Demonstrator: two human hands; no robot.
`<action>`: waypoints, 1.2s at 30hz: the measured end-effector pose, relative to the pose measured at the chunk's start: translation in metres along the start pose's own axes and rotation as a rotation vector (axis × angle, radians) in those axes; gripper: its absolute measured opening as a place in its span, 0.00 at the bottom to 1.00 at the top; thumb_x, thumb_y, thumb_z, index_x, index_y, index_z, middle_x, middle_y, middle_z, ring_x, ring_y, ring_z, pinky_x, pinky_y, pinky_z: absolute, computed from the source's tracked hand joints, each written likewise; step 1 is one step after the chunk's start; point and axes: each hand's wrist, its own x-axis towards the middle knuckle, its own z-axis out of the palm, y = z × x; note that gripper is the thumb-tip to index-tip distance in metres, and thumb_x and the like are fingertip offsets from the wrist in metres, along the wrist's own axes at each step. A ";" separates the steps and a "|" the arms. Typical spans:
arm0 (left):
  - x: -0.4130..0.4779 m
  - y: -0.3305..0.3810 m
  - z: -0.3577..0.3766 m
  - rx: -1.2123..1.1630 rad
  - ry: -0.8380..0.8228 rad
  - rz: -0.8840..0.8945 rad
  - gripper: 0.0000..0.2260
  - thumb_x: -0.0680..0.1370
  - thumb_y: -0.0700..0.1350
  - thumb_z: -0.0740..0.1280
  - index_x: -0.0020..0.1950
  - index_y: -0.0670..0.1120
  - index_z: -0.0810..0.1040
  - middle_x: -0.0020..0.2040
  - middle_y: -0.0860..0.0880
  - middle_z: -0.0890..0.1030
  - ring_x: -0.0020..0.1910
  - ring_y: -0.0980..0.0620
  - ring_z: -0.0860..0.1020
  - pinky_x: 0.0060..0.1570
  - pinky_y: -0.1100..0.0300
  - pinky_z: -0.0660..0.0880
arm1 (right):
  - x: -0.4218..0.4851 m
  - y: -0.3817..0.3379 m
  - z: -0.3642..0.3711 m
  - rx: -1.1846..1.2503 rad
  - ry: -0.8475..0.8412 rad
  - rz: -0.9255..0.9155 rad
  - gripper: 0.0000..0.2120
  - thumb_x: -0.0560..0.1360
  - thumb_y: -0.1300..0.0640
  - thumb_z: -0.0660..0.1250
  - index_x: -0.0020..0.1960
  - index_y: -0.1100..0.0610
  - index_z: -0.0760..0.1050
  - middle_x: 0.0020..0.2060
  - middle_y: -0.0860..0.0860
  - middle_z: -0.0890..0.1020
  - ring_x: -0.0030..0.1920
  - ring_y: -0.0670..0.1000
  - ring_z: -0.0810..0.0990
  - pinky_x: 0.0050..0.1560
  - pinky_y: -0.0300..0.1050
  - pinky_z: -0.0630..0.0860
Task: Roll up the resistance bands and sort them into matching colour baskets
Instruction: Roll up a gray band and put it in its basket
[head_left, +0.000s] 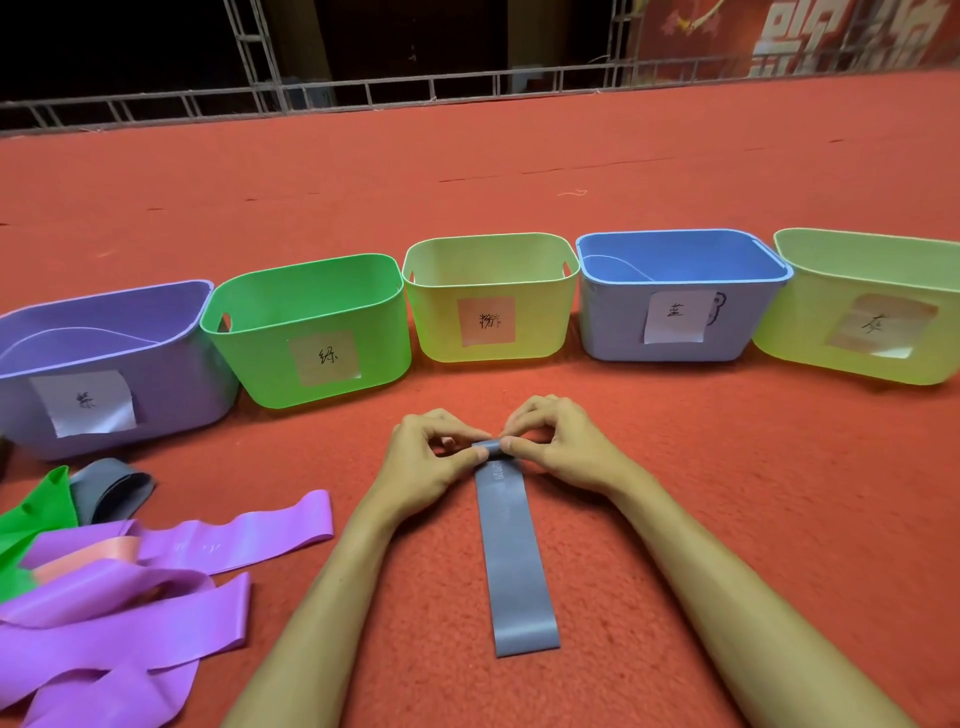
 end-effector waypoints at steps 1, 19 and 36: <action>0.000 -0.001 0.000 0.005 0.003 -0.001 0.11 0.72 0.41 0.80 0.49 0.56 0.89 0.44 0.53 0.83 0.42 0.56 0.79 0.46 0.62 0.75 | 0.000 0.001 0.001 -0.012 0.009 0.002 0.02 0.73 0.52 0.77 0.45 0.49 0.88 0.45 0.44 0.85 0.50 0.41 0.80 0.54 0.30 0.68; -0.001 0.001 0.004 0.015 0.043 -0.004 0.08 0.72 0.45 0.81 0.48 0.56 0.90 0.42 0.53 0.83 0.38 0.60 0.77 0.42 0.64 0.74 | 0.000 0.006 0.004 0.021 0.035 0.032 0.07 0.71 0.46 0.74 0.44 0.47 0.88 0.46 0.42 0.85 0.52 0.43 0.81 0.60 0.43 0.71; 0.000 0.002 0.004 0.034 0.008 -0.017 0.07 0.71 0.47 0.82 0.47 0.55 0.90 0.43 0.54 0.84 0.39 0.60 0.77 0.43 0.64 0.73 | -0.001 0.004 0.004 0.006 0.032 0.007 0.08 0.68 0.44 0.76 0.43 0.47 0.86 0.49 0.42 0.84 0.54 0.44 0.81 0.64 0.49 0.73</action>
